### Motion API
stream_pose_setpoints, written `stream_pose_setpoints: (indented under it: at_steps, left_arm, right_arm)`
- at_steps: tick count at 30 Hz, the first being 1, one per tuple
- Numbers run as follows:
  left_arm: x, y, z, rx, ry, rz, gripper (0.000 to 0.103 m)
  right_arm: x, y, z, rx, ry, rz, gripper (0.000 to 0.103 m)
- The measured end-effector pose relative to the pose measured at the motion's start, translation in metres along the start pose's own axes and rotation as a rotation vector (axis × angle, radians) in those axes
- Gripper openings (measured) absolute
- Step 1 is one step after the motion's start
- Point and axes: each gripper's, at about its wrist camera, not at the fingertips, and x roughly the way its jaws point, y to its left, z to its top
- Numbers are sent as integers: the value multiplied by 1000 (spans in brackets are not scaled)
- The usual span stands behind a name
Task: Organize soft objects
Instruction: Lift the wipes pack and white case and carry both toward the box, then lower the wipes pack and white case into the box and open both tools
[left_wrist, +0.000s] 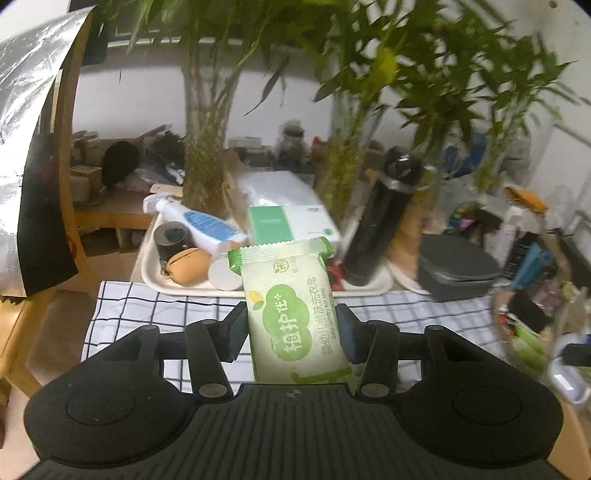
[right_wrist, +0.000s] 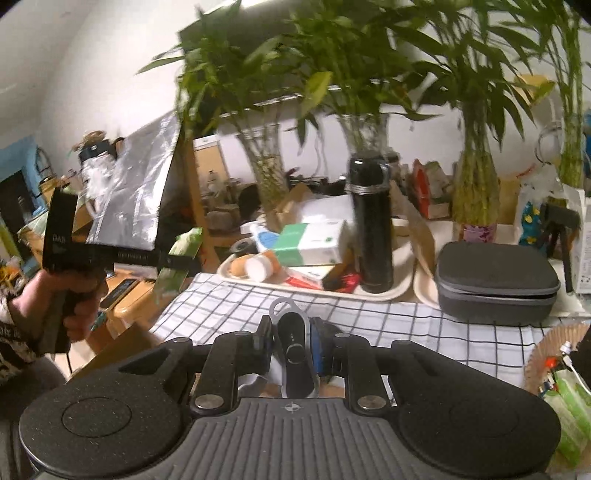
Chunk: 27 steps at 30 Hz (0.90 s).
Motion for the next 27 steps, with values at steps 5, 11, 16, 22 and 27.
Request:
stream_pose_setpoints:
  at_steps: [5, 11, 16, 22, 27]
  left_arm:
    - [-35, -12, -9, 26, -19, -34, 48]
    - [-63, -28, -13, 39, 4, -112, 48]
    - [-76, -49, -22, 93, 85, -148, 48]
    - [-78, -69, -41, 136, 210, -134, 48]
    - [-76, -78, -54, 164, 290, -114, 48]
  right_arm:
    - [-10, 22, -12, -51, 15, 17, 23]
    - [-21, 33, -20, -67, 19, 26, 23]
    - [-25, 40, -26, -93, 40, 28, 23]
    - [-29, 48, -35, -128, 79, 23, 23]
    - [-35, 57, -42, -146, 102, 40, 24]
